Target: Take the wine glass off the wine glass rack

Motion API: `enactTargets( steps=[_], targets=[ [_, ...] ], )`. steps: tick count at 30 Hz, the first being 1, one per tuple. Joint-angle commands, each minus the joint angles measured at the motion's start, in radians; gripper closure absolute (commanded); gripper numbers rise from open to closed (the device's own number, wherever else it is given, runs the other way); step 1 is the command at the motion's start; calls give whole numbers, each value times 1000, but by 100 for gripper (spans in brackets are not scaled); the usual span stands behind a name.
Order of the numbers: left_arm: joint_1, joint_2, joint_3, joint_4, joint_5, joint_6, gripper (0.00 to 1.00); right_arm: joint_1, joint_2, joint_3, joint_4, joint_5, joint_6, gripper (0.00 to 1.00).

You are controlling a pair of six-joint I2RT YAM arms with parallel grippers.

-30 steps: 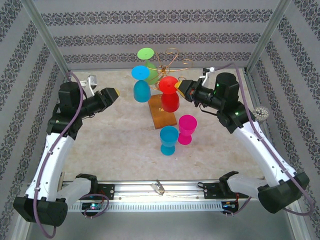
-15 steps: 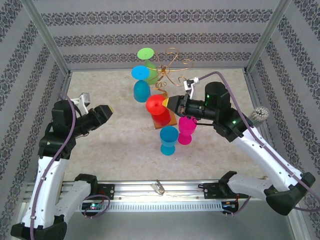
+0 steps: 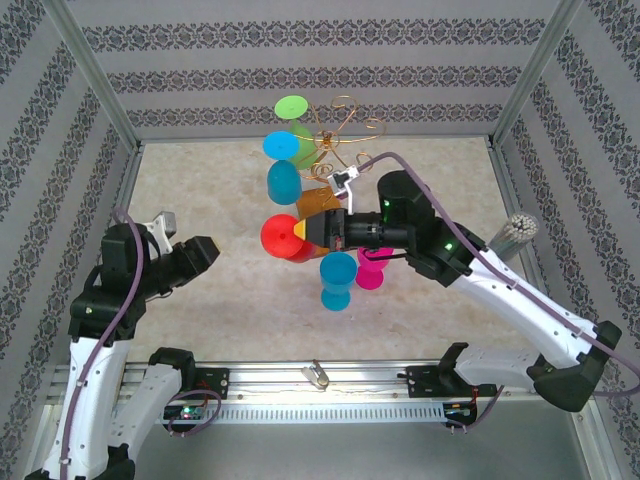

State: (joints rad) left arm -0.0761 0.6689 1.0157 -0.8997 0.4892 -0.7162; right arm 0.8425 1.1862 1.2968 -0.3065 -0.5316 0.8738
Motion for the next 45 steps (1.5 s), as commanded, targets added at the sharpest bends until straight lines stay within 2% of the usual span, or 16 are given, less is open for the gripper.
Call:
enactTargets(
  steps=[1, 9, 19, 30, 39, 45],
  targets=[
    [14, -27, -30, -57, -1, -11, 54, 42, 25, 22, 29, 35, -91, 100],
    [13, -57, -82, -89, 6, -10, 54, 162, 70, -16, 44, 139, -245, 100],
    [13, -52, -105, -71, 28, -12, 54, 262, 109, -99, 70, 311, -409, 100],
    [13, -18, -128, -13, 71, -26, 54, 382, 191, -137, 151, 573, -654, 100],
    [14, 26, -129, -65, 135, 7, 53, 461, 249, -166, 208, 780, -831, 100],
    [13, 50, -134, -84, 180, 14, 50, 487, 268, -207, 260, 900, -889, 100]
  ],
)
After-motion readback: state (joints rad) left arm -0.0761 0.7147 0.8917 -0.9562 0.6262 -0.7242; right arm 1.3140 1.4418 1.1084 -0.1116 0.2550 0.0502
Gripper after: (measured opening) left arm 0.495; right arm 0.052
